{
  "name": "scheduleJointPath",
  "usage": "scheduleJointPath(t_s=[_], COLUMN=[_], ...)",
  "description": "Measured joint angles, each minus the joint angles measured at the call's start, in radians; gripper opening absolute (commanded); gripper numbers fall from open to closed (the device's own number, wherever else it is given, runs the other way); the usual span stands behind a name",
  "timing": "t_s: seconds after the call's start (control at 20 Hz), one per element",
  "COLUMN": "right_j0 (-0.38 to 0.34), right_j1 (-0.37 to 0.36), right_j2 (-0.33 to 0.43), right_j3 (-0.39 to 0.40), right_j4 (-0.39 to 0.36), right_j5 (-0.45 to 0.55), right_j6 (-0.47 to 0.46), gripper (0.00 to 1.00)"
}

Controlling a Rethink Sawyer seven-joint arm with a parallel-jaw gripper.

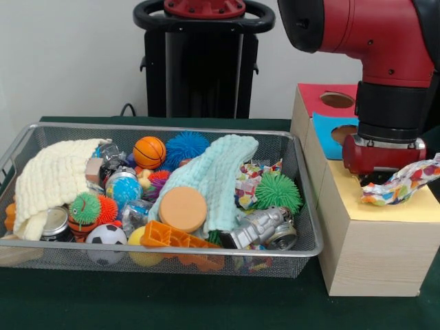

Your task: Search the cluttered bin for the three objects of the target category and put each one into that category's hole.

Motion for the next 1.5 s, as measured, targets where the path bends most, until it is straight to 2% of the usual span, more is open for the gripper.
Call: scheduleJointPath(t_s=[0.65, 1.5], right_j0=[0.005, 0.005], right_j1=[-0.058, -0.05], right_j2=[-0.013, -0.013], right_j3=[0.006, 0.006], right_j4=[0.0, 0.001], right_j5=[0.141, 0.122], right_j6=[0.0, 0.0], gripper=[0.0, 0.0])
